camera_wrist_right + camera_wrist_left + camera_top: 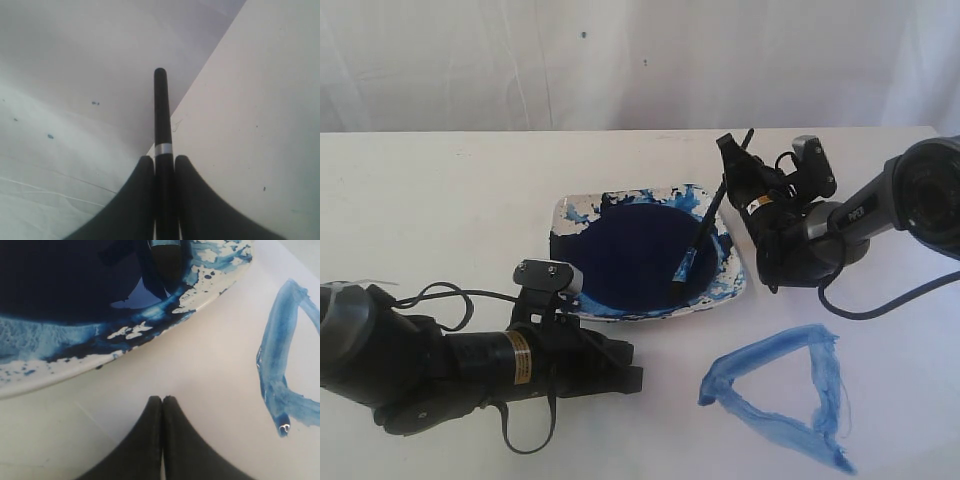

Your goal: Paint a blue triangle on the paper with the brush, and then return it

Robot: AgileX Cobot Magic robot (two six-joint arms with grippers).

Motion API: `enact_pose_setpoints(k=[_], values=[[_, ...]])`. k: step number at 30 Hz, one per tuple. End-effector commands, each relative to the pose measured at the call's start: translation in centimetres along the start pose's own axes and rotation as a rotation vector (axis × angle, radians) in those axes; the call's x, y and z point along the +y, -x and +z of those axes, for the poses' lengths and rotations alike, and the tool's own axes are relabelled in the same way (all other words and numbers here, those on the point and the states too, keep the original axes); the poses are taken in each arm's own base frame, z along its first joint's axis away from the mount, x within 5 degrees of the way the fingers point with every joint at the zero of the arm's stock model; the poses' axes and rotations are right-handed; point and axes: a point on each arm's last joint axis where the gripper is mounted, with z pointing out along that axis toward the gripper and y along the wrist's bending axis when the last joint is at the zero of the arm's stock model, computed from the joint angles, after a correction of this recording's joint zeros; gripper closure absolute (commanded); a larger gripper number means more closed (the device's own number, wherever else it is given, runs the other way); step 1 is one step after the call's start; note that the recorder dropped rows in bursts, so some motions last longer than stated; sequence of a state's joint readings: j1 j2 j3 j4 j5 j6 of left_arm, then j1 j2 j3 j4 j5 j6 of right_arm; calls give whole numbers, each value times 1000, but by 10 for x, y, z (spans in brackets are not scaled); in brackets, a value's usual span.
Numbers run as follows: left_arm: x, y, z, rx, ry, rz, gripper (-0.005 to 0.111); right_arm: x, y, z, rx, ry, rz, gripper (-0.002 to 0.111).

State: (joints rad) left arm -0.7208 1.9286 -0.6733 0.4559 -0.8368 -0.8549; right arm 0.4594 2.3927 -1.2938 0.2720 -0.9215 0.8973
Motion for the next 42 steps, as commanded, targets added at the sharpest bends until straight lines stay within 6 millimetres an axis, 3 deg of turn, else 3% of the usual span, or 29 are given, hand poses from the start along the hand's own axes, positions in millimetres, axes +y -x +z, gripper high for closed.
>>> enact_pose_setpoints(k=[1, 15, 23, 30, 35, 42], values=[[0, -1, -1, 13, 8, 3, 107, -5, 2, 1, 1, -13, -74, 99], [0, -1, -1, 13, 8, 3, 107, -3, 0, 1, 21, 19, -120, 48], [0, -1, -1, 13, 8, 3, 107, 3, 6, -13, 22, 47, -142, 47], [0, -1, -1, 13, 8, 3, 107, 8, 27, -41, -26, 15, -273, 47], [0, -1, -1, 13, 8, 3, 107, 17, 47, -74, -64, 22, -287, 47], [0, -1, -1, 13, 8, 3, 107, 43, 78, -139, -159, 92, -455, 52]])
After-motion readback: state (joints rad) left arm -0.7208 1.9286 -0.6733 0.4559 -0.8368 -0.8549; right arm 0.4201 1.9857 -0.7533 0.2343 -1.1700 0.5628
